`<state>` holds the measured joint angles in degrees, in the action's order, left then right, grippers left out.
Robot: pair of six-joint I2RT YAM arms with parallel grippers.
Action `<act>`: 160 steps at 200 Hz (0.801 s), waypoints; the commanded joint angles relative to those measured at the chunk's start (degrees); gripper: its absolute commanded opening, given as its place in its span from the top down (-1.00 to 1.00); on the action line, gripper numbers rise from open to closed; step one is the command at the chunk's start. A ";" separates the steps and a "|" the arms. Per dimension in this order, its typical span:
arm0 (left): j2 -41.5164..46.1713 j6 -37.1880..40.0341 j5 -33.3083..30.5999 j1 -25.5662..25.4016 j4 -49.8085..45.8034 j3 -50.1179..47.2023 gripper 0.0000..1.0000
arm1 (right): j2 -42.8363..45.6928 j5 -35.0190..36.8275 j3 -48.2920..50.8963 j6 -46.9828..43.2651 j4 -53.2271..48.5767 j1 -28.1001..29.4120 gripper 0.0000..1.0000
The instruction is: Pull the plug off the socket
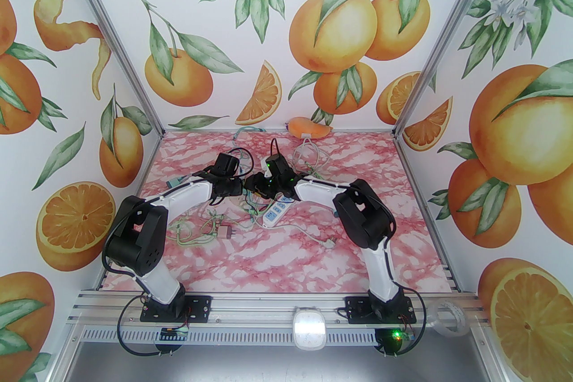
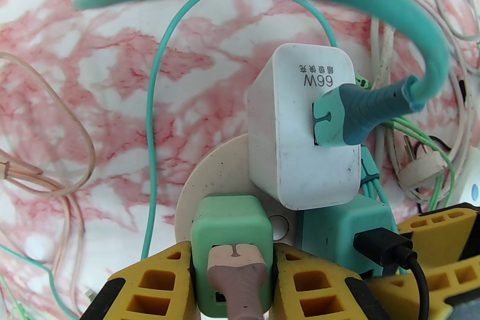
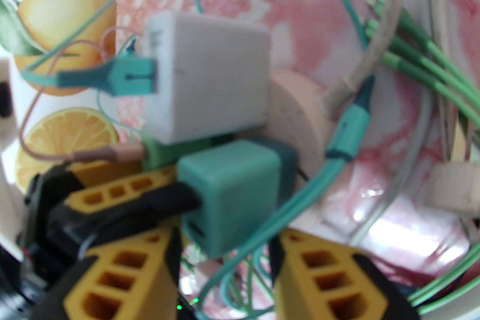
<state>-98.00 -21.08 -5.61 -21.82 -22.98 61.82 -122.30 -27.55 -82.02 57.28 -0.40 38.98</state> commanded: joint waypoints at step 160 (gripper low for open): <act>-2.02 7.81 -7.17 -5.19 -4.52 4.01 0.66 | -4.17 5.76 -3.94 -6.87 -16.05 0.77 0.29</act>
<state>-98.85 -16.67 -10.39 -24.51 -25.89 64.14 -122.37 -25.93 -86.00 52.10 -8.71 39.27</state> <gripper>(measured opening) 0.292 0.355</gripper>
